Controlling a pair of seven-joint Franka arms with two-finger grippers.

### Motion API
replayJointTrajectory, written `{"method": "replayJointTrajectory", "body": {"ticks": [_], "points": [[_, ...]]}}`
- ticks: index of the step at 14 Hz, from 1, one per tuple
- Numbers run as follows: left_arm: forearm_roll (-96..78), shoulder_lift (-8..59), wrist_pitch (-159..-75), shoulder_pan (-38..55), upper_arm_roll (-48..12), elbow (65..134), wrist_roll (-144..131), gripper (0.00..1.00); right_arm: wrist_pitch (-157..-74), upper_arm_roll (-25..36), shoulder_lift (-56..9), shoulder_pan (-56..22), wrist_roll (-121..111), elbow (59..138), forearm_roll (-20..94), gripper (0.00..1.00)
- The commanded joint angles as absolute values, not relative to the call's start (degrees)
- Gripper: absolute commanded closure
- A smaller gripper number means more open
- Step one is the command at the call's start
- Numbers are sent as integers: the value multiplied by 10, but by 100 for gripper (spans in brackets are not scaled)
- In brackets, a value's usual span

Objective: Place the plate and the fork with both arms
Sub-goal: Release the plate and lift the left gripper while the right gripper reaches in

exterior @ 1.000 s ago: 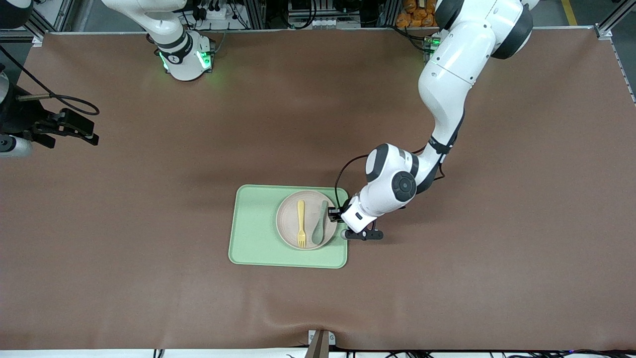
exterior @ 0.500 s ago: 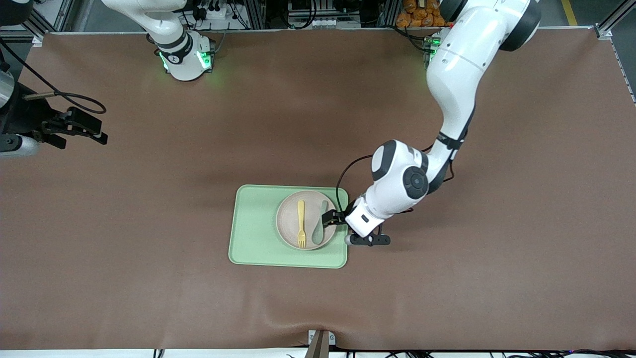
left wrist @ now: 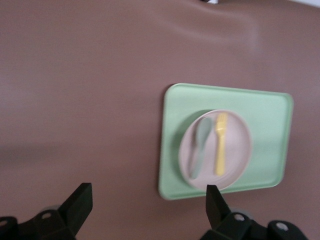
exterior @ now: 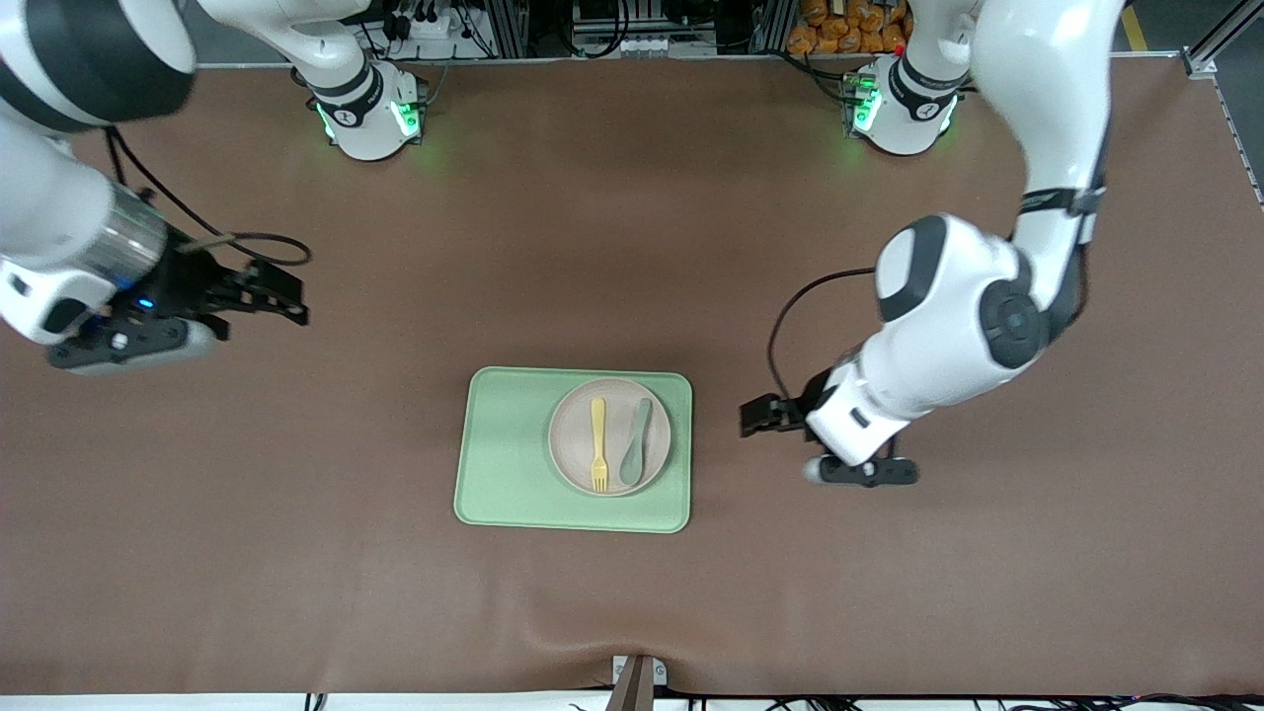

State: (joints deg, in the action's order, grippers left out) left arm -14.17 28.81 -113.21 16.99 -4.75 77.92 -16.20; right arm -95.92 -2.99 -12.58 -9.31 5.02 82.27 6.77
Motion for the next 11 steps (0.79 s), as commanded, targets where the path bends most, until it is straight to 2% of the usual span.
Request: {"method": "replayJointTrajectory", "body": {"ticks": [1,4,8,11], "points": [[-64,223,-1043,139,-49,801,-168,0,-1005,-28,-179,-123,77,794,79,0],[-5,179,-973,99,-49,800,-164,0,-1048,-32,-237,-146,82,786,80,0],[24,132,-903,35,-52,798,-160,0,-1117,-38,-321,-224,189,737,72,0],[25,95,-859,19,-50,802,-161,0,-1145,-35,-386,-252,209,693,47,0]]}}
